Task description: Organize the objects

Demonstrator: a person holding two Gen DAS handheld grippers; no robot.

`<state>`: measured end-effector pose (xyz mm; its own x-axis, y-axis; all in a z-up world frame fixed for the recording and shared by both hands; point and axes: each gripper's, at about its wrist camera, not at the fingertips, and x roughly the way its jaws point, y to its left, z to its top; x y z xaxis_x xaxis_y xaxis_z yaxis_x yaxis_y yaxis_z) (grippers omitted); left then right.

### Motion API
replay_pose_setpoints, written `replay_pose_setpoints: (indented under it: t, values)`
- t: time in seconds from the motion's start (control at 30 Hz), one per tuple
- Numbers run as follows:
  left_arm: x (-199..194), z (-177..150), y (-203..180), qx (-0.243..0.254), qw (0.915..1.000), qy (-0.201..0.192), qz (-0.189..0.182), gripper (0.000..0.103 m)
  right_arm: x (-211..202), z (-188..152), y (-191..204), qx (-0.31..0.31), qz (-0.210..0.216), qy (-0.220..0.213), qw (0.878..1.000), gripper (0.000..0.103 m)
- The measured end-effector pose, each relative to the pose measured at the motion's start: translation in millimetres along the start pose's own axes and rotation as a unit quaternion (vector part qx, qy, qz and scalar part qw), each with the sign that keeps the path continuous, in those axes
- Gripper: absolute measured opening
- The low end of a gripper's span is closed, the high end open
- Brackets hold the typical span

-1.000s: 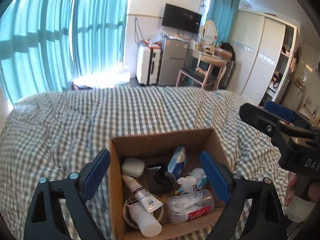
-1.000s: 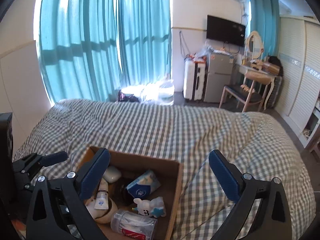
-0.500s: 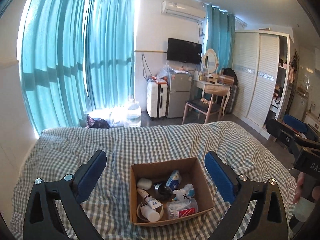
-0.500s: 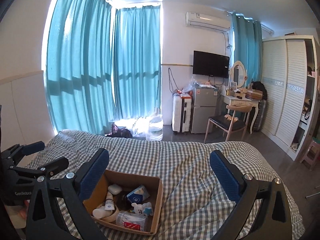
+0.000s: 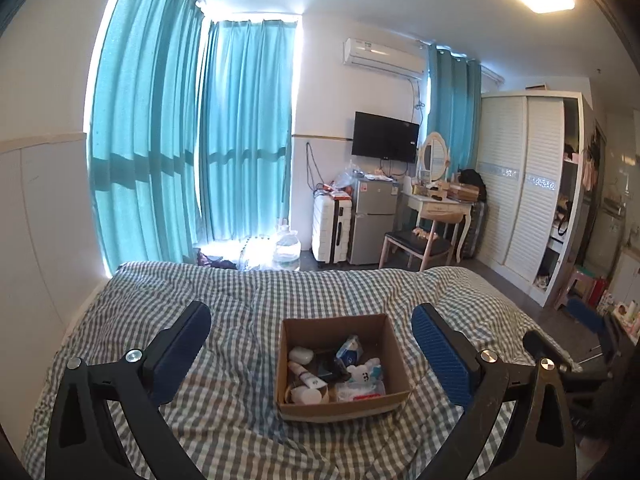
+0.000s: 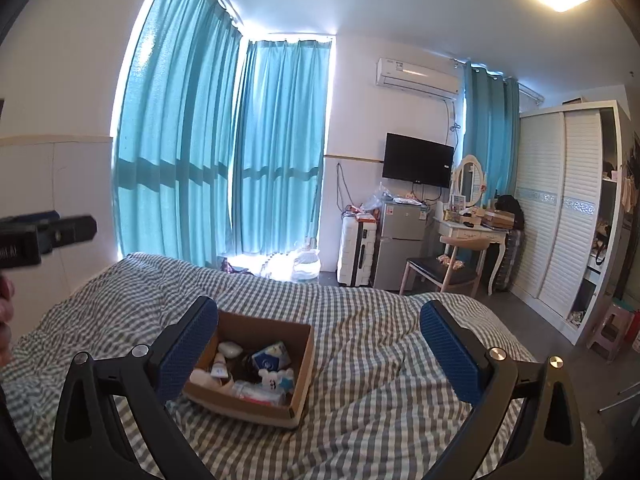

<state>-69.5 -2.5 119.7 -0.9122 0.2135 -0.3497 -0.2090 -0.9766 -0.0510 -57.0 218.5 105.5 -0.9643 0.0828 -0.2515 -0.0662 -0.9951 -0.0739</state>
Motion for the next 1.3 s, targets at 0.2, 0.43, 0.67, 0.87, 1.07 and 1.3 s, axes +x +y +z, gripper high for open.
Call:
replay_pose_setpoints:
  t: [0.2, 0.43, 0.67, 0.87, 1.07, 1.3]
  values:
    - [-23, -42, -7, -0.006, 0.9997, -0.014, 0.016, 0.103, -14, -48, -9, 0.053, -0.007, -0.010, 0.998, 0.102]
    - [-25, -99, -5, 0.006, 0.9962, -0.017, 0.085, 0.103, -20, -69, -16, 0.056, 0.002, -0.018, 0.998, 0.102]
    - [-23, -119, -4, 0.006, 0.9961, -0.008, 0.088, 0.103, -10, -91, -13, 0.048, -0.002, 0.004, 0.999, 0.102]
    - [-30, -122, -10, 0.009, 0.9971, -0.010, 0.075, 0.103, -5, -101, -6, 0.032, -0.004, 0.022, 0.999, 0.102]
    - [-28, -125, -10, 0.013, 0.9975, -0.001, 0.070, 0.103, -7, -102, -2, 0.029, 0.002, 0.022, 0.999, 0.102]
    - [-27, -127, -10, 0.014, 0.9976, 0.005, 0.068, 0.103, -5, -104, 3, 0.021, 0.006, 0.028, 0.999, 0.102]
